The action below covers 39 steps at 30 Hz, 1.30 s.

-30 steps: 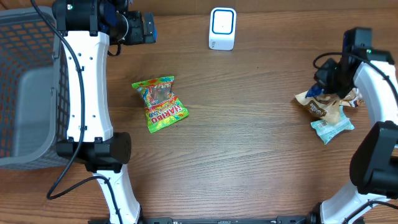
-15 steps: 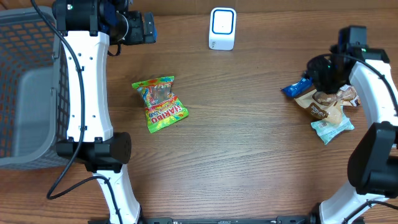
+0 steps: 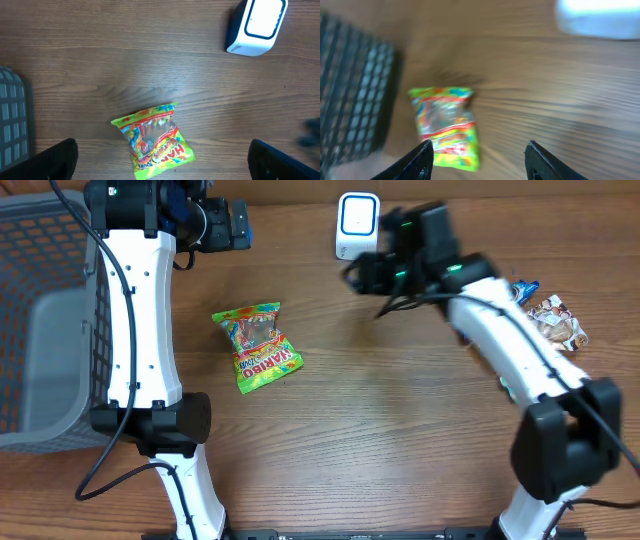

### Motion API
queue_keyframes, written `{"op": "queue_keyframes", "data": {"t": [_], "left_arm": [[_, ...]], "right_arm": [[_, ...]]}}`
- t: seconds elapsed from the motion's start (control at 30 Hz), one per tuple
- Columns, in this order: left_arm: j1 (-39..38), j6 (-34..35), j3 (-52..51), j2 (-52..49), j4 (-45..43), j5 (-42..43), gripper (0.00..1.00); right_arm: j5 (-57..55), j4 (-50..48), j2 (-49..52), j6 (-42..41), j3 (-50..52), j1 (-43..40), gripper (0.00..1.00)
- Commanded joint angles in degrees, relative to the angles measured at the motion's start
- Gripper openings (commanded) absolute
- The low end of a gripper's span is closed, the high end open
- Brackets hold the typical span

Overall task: Scan the item barcode
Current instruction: 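Release the Oreo pack on the pile and reach right gripper to Haribo bag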

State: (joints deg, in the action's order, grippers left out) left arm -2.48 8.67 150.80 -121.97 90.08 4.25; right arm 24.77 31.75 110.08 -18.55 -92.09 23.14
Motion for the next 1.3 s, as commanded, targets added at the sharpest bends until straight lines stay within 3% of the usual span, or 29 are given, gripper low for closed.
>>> {"op": "queue_keyframes", "data": {"t": [0.0, 0.33, 0.8, 1.03, 1.1, 1.17, 1.27], "left_arm": [[0.2, 0.2, 0.3, -0.6, -0.1, -0.2, 1.00], [0.2, 0.2, 0.3, -0.6, -0.1, -0.2, 1.00], [0.2, 0.2, 0.3, -0.6, -0.1, -0.2, 1.00], [0.2, 0.2, 0.3, -0.6, -0.1, -0.2, 1.00], [0.2, 0.2, 0.3, -0.6, -0.1, -0.2, 1.00], [0.2, 0.2, 0.3, -0.5, -0.1, -0.2, 1.00], [0.2, 0.2, 0.3, -0.6, -0.1, -0.2, 1.00]], "right_arm": [[0.8, -2.3, 5.5, -1.6, -0.9, 5.2, 0.60], [-0.6, -6.0, 15.8, -3.1, -0.9, 14.4, 0.63], [-2.2, -3.4, 19.4, -13.4, -0.9, 16.0, 0.64], [-2.4, -4.5, 21.7, -14.8, -0.9, 16.3, 0.62], [-2.4, -4.5, 21.7, -14.8, -0.9, 16.3, 0.47], [-1.9, -4.5, 21.7, -14.7, -0.9, 16.3, 0.04], [-0.2, -4.4, 21.6, -14.7, -0.9, 16.3, 0.04]]}}
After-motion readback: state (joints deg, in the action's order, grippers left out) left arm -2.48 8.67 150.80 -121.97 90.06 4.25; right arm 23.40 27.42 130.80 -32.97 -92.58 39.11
